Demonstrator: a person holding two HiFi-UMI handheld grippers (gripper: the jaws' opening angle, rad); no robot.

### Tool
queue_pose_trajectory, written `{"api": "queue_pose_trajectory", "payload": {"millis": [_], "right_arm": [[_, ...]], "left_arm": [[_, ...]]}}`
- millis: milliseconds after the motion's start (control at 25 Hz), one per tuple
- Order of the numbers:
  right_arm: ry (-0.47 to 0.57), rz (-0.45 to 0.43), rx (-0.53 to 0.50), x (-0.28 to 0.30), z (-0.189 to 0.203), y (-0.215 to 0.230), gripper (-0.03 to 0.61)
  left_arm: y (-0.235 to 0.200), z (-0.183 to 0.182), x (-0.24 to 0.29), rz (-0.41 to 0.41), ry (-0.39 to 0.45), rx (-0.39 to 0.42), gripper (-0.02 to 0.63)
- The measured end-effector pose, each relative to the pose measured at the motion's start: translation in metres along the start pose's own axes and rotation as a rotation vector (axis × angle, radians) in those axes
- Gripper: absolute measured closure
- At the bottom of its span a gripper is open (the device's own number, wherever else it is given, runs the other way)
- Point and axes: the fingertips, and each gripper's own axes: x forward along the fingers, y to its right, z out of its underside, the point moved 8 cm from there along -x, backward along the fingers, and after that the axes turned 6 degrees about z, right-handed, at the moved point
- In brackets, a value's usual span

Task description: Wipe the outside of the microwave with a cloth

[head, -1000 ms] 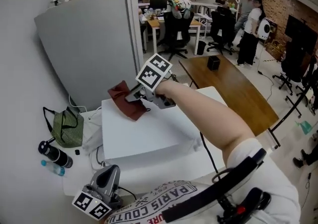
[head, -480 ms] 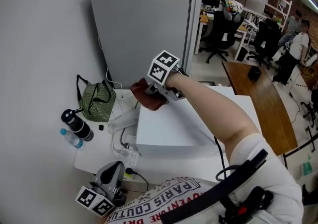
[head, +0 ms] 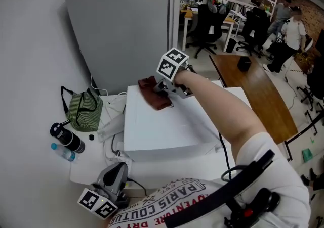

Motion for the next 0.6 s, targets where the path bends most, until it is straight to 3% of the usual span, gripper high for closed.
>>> {"api": "queue_pose_trajectory", "payload": {"millis": [600], "right_arm": [[0.141,0.142,0.330,-0.144,0.161,0.121,0.543]], "left_arm": [[0.038,0.023,0.137,0.359,-0.142,-0.001,0.614]]}}
